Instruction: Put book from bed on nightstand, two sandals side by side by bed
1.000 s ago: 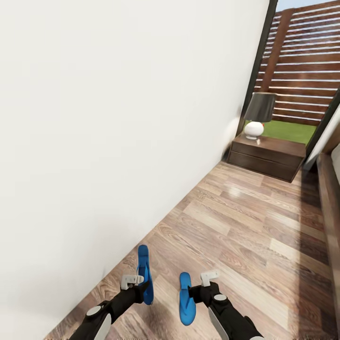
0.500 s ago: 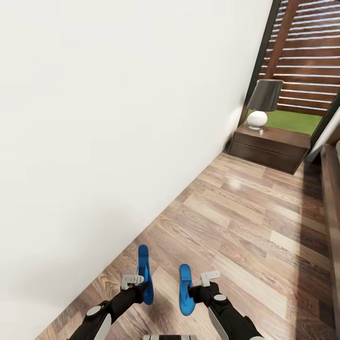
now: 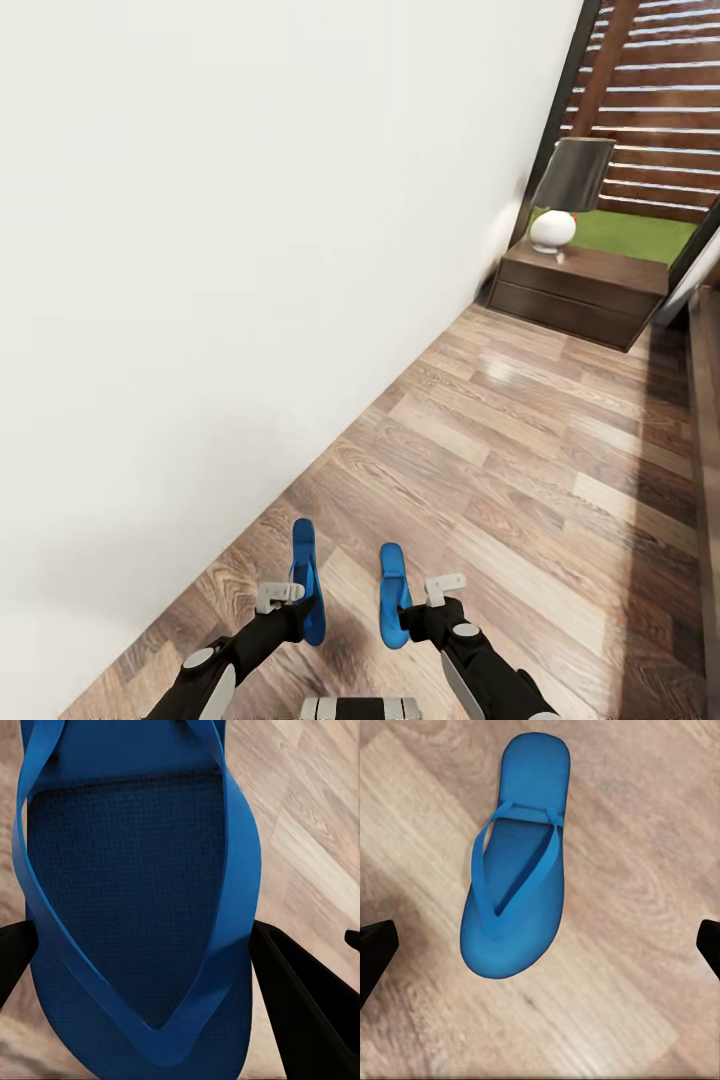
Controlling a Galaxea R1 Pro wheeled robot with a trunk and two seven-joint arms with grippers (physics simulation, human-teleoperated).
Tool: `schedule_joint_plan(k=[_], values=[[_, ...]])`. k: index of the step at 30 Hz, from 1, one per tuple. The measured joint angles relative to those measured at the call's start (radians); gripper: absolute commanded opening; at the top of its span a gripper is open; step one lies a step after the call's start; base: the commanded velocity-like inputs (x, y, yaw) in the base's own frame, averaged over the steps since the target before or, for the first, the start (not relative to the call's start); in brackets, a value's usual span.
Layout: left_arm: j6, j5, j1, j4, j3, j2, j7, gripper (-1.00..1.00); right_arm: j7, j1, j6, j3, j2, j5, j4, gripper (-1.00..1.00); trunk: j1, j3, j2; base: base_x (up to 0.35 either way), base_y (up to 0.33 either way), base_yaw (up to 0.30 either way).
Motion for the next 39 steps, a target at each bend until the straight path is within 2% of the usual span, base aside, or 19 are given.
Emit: schedule_joint_plan(k=[8, 27, 39], values=[[0.000, 0.000, 0.000, 0.000, 0.000, 0.001, -0.001, -1.00, 0.000, 0.000, 0.000, 0.000, 0.000, 0.000, 0.000, 1.00, 0.004, -0.031, -0.002, 0.000, 0.000, 0.000], [-0.001, 0.001, 0.000, 0.000, 0.001, 0.001, -0.005, -1.00, 0.000, 0.000, 0.000, 0.000, 0.000, 0.000, 0.000, 1.00, 0.003, -0.031, -0.002, 0.073, 0.000, 0.000], [-0.001, 0.001, 0.000, 0.000, 0.001, 0.001, -0.005, -1.00, 0.000, 0.000, 0.000, 0.000, 0.000, 0.000, 0.000, 1.00, 0.003, -0.031, -0.002, 0.181, 0.000, 0.000]])
